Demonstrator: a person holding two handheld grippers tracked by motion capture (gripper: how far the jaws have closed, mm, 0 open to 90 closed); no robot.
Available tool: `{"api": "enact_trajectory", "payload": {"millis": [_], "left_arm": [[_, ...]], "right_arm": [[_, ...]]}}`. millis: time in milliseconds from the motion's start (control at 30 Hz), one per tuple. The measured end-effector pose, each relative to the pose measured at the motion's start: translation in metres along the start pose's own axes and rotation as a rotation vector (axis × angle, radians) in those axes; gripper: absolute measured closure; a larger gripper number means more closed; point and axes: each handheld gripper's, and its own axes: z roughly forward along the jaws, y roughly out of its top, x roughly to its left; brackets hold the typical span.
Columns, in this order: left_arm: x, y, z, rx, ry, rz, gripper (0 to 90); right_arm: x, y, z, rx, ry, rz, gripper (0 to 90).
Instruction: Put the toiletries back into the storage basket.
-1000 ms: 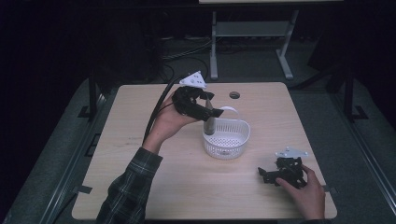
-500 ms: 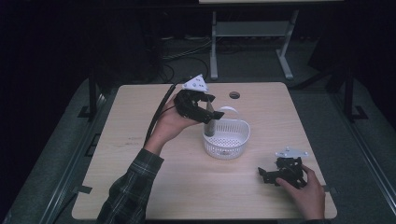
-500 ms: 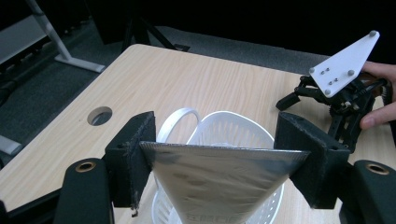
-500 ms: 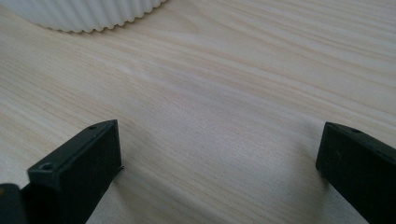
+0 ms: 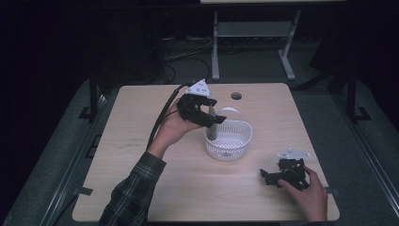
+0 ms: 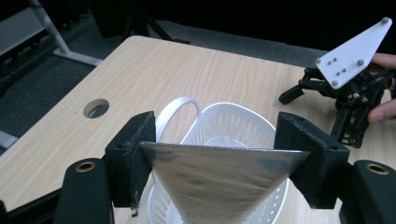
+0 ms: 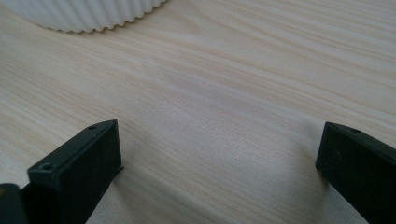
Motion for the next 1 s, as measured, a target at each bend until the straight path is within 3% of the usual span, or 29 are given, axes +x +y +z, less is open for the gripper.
{"api": "enact_trajectory", "payload": {"millis": [1000], "left_arm": [[-0.005,-0.026,0.024,0.023,0.007,-0.023,29.6]], "right_arm": [[0.000,0.000,0.000,0.000,0.000,0.000,0.0]]}}
